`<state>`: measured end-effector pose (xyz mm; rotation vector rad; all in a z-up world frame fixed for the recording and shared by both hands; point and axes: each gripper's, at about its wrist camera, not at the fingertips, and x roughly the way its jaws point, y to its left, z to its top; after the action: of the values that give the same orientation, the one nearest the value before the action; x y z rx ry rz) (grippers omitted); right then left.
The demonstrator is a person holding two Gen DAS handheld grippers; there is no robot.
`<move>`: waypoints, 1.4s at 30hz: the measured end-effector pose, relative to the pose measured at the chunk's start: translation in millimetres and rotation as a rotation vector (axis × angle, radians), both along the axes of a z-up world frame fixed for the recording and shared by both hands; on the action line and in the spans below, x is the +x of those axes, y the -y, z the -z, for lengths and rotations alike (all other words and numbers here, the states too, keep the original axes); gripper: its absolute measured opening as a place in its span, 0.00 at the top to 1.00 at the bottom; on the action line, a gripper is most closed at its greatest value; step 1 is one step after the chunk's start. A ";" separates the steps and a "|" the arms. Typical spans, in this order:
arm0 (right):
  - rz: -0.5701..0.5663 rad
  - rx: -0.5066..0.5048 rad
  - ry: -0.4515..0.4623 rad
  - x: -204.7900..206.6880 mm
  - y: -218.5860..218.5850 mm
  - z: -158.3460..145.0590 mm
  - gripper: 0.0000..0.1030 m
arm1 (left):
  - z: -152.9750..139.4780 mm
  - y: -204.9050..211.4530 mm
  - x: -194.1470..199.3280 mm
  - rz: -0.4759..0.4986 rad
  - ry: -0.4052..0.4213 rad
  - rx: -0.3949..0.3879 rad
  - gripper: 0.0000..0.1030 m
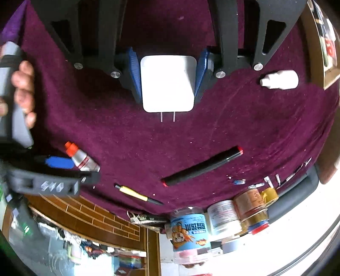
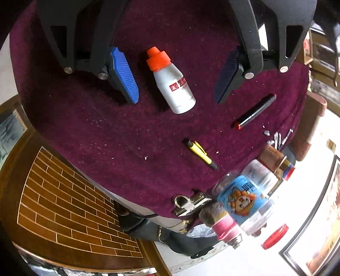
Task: Organize rigid objects
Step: 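Lift the white charger with left tool while right tool grasps the white orange-capped bottle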
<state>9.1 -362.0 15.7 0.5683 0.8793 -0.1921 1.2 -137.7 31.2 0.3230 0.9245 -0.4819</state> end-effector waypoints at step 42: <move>-0.023 -0.356 -0.022 -23.5 -67.8 -23.8 0.77 | -41.2 -420.6 -122.6 -0.804 0.122 -0.165 0.61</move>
<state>-14.4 -294.2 39.5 0.2247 0.8479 -0.3271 -121.4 282.9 72.4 -0.1772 0.8108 0.2020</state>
